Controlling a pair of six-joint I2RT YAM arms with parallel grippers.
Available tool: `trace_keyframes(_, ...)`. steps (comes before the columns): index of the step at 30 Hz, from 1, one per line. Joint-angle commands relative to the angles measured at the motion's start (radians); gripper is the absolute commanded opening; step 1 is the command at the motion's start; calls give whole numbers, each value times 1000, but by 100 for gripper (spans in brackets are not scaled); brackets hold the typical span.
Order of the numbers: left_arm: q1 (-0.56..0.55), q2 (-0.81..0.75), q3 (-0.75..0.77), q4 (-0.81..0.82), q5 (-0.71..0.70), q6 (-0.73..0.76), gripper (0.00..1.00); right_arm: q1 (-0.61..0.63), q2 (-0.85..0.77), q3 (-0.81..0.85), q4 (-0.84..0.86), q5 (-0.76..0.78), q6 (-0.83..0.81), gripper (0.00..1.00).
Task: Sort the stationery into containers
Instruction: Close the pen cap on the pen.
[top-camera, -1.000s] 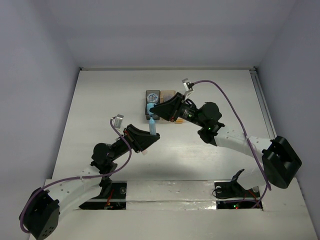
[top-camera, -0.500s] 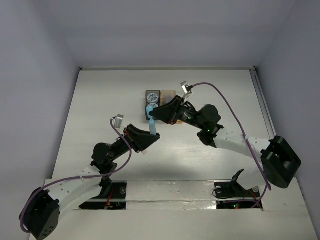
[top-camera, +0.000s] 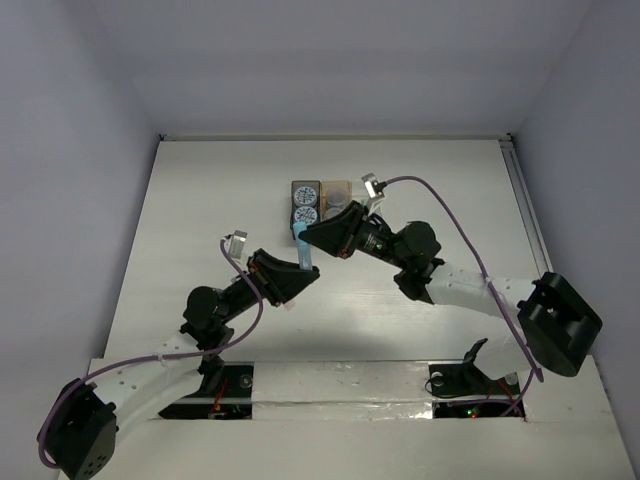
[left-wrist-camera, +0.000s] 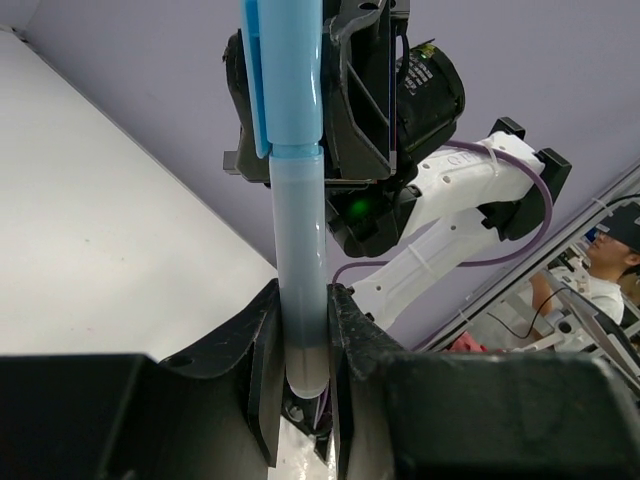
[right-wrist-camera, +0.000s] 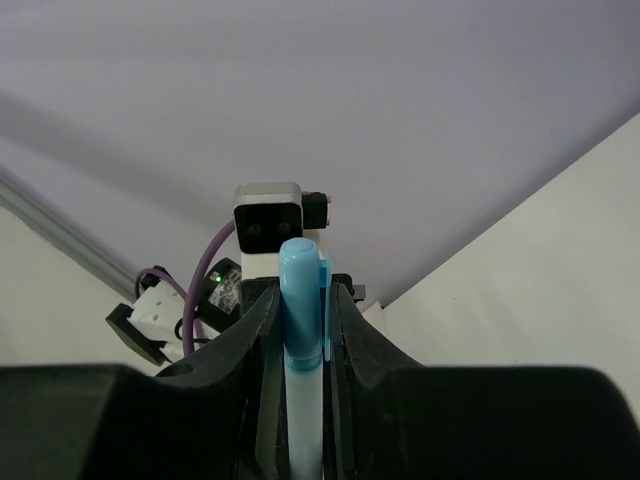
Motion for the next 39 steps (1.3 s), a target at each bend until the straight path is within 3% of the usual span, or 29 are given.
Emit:
trace_keyframes(1,-2,-18,54,61,-31,47,0,20,-8,-21,82,-2,9,5)
trace_keyframes(15,-2,28,144,98,-41,105,0,61,1,-91,65,11,-4,4)
trace_keyframes(24,-2,-3,163,81,-13,77,0,61,-88,-90,-174,15,-138,0)
trace_keyframes(32,-2,2,265,14,-11,114,0,61,-69,-94,-309,-51,-166,0)
trace_keyframes(39,7,36,338,23,-2,117,0,81,-82,-160,-308,-36,-178,0)
